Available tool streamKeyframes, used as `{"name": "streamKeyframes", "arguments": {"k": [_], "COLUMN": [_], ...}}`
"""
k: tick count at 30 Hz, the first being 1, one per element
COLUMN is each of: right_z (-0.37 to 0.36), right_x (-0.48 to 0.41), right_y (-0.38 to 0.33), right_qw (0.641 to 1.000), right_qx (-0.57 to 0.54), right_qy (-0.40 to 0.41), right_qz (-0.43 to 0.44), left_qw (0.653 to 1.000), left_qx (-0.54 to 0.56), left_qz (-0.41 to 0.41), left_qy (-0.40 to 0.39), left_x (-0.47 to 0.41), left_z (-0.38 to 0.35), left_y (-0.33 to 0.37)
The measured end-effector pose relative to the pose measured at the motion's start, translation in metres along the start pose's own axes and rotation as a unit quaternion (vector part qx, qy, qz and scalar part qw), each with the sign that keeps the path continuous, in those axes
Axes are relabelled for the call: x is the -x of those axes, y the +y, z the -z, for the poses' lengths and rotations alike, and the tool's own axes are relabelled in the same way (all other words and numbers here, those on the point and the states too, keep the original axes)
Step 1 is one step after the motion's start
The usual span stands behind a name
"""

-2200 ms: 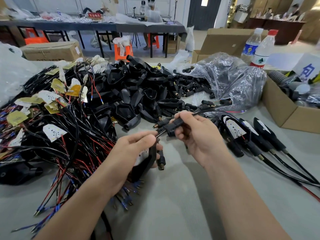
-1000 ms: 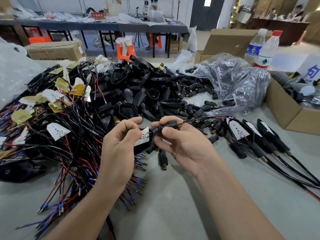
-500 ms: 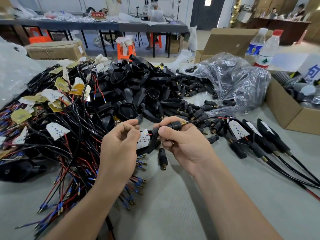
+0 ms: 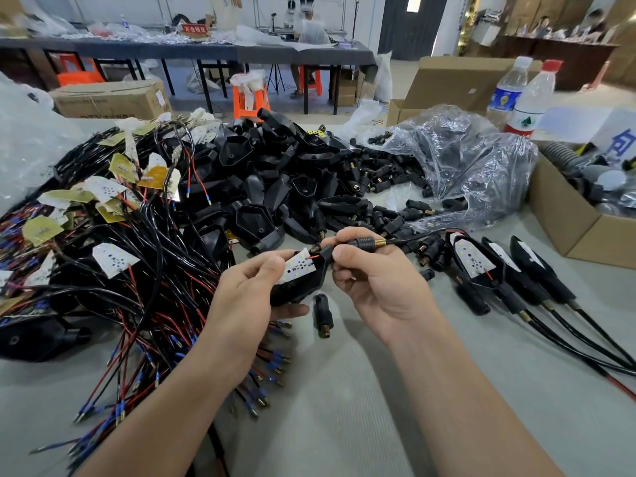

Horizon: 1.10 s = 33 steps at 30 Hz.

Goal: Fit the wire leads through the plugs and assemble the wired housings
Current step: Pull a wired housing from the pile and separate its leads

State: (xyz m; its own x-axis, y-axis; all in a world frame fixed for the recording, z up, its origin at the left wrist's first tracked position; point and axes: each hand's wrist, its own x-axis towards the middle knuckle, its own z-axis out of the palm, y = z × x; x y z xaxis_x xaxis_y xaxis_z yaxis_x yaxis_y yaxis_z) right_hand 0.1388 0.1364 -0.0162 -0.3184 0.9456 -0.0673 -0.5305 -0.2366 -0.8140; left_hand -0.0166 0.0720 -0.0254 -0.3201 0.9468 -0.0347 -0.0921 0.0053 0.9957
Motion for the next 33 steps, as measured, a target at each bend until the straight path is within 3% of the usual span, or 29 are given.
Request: {"name": "streamKeyframes", "arguments": {"k": [6, 11, 16, 20, 26, 31, 33], "right_z": [-0.002, -0.005, -0.005, -0.007, -0.005, -0.003, 0.000], "right_x": [0.002, 0.003, 0.004, 0.003, 0.001, 0.000, 0.000], "right_y": [0.000, 0.002, 0.004, 0.005, 0.003, 0.002, 0.000], "right_qw": [0.999, 0.996, 0.992, 0.990, 0.998, 1.000, 0.999], "right_qx": [0.034, 0.078, 0.115, 0.118, 0.030, 0.006, 0.031], "right_qy": [-0.001, 0.029, 0.039, 0.039, 0.030, -0.015, -0.021], "right_qz": [-0.008, 0.020, 0.040, 0.064, 0.038, -0.013, -0.034], "left_qw": [0.996, 0.975, 0.958, 0.970, 0.991, 0.996, 0.991], "left_qx": [-0.023, -0.146, -0.187, -0.158, -0.051, -0.074, -0.108], "left_qz": [-0.069, -0.158, -0.193, -0.149, -0.091, -0.047, -0.067], "left_qy": [0.049, 0.063, 0.101, 0.109, 0.086, 0.022, 0.034], "left_x": [-0.003, -0.002, 0.003, -0.001, -0.005, -0.005, -0.004], "left_z": [0.001, 0.003, 0.003, 0.002, 0.003, 0.003, 0.002], "left_y": [-0.004, -0.009, -0.008, -0.012, -0.013, -0.009, -0.009]}}
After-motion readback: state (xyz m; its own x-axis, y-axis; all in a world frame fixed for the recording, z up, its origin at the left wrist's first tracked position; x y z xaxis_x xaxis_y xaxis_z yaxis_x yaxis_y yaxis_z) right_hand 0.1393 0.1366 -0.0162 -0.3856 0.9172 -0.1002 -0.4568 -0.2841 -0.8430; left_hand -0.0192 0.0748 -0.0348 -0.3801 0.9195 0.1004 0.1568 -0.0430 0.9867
